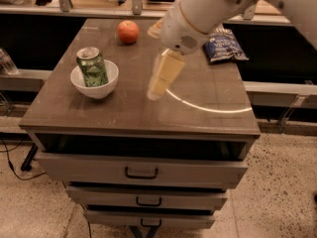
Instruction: Pick green can from white bowl and place on counter
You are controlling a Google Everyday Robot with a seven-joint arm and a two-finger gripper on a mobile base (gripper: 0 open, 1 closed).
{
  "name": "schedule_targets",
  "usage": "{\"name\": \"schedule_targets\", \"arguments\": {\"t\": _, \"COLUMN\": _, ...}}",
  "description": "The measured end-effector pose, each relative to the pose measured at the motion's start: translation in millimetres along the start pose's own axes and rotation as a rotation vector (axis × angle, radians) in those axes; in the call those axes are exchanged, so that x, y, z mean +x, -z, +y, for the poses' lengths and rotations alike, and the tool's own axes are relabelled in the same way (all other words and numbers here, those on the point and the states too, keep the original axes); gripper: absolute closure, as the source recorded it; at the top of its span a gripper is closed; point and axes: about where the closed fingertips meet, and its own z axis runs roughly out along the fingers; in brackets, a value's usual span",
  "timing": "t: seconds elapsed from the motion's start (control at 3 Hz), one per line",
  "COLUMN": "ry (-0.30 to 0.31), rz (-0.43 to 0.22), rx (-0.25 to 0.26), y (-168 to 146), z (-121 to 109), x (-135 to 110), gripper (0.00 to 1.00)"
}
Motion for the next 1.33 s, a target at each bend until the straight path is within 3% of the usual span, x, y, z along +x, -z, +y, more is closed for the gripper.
{"name": "schedule_targets", "arguments": {"t": 0.33, "ry": 0.043, "rz": -0.115, "rx": -0.026, "y": -31, "z": -16, "x": -56, "gripper": 0.0}}
{"name": "schedule_targets", "arguments": {"t": 0.67, "ry": 0.039, "rz": -0.122, "rx": -0.022, "y": -33, "z": -17, "x": -56, "gripper": 0.0}}
{"name": "schedule_targets", "arguments": {"t": 1.33, "ry": -0.034, "rz": -0.238, "rx": 0.006, "y": -61, "z": -35, "x": -58, "gripper": 0.0}}
